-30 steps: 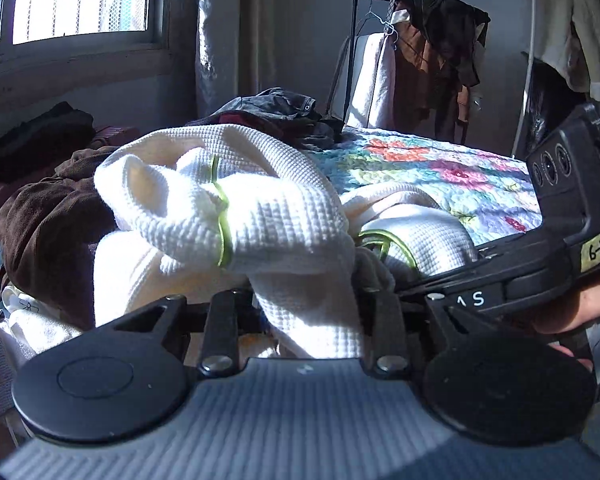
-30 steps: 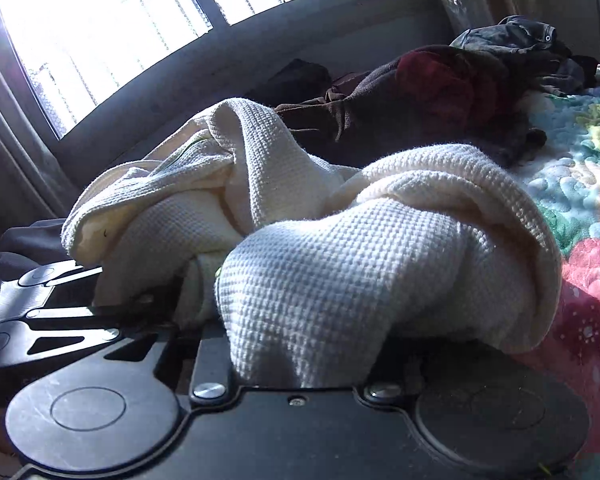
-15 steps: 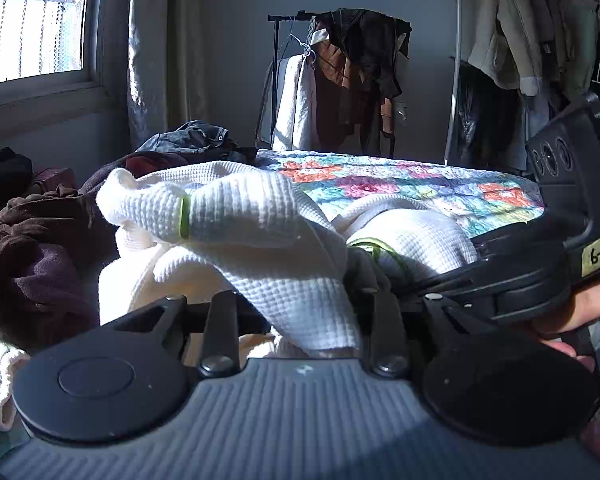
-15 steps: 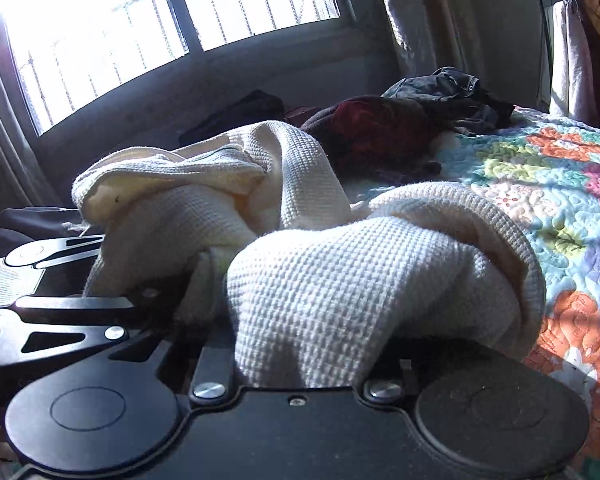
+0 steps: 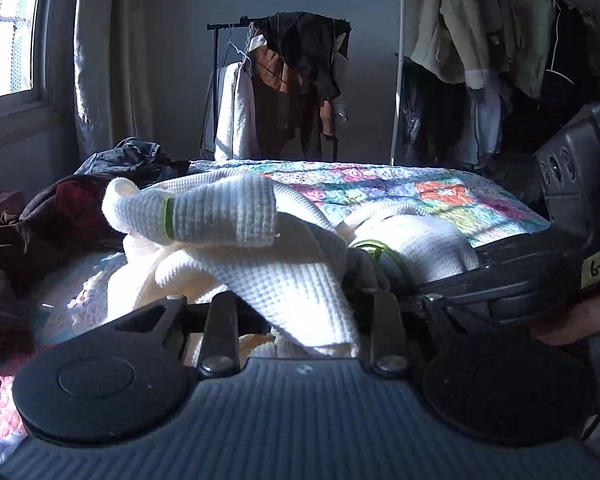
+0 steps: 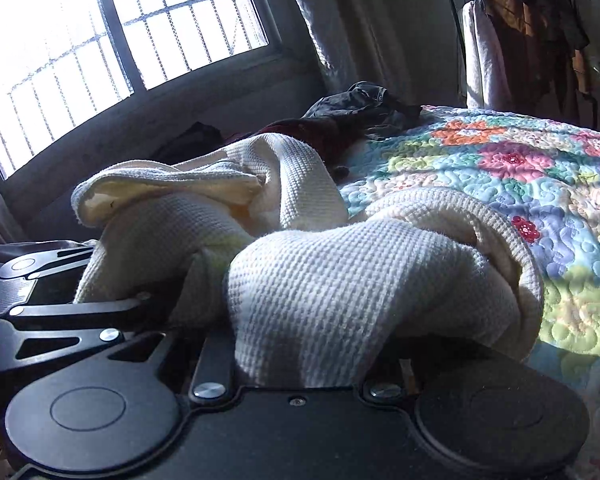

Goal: Fold clothes

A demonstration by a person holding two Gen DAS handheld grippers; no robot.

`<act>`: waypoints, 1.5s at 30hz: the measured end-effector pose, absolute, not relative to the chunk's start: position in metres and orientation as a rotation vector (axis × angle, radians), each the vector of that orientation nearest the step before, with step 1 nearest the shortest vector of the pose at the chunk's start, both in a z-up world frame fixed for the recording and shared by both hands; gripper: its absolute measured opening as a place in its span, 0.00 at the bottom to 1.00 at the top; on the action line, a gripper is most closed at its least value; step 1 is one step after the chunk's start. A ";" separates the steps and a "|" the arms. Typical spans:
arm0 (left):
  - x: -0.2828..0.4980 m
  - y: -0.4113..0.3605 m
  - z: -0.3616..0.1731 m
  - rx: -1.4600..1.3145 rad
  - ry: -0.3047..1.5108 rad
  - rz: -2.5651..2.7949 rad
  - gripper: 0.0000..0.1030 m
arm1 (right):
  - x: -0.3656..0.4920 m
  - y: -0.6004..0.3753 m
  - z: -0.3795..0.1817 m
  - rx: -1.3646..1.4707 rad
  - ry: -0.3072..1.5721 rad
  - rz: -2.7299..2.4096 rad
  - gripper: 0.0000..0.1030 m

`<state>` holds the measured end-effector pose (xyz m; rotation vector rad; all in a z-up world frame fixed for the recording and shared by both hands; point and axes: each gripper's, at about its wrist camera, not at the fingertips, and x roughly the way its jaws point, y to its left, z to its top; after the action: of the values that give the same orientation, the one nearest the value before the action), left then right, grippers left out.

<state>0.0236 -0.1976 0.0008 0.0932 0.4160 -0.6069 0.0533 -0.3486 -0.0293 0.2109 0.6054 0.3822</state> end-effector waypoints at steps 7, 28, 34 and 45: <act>-0.014 -0.228 0.012 0.113 0.401 -0.581 0.26 | 0.016 -0.370 -0.023 0.189 0.541 0.373 0.30; -0.041 -0.349 0.048 0.126 0.314 -0.597 0.26 | -0.029 -0.471 0.008 0.246 0.396 0.219 0.29; -0.003 -0.365 0.047 0.100 0.350 -0.559 0.26 | 0.002 -0.487 0.003 0.278 0.403 0.194 0.29; 0.069 -0.365 0.053 0.071 0.304 -0.492 0.27 | 0.076 -0.485 0.013 0.192 0.354 0.174 0.28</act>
<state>0.0691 -0.3646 0.0527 0.0711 0.3043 -0.4923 0.0758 -0.4854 0.0128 0.1924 0.3538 0.1735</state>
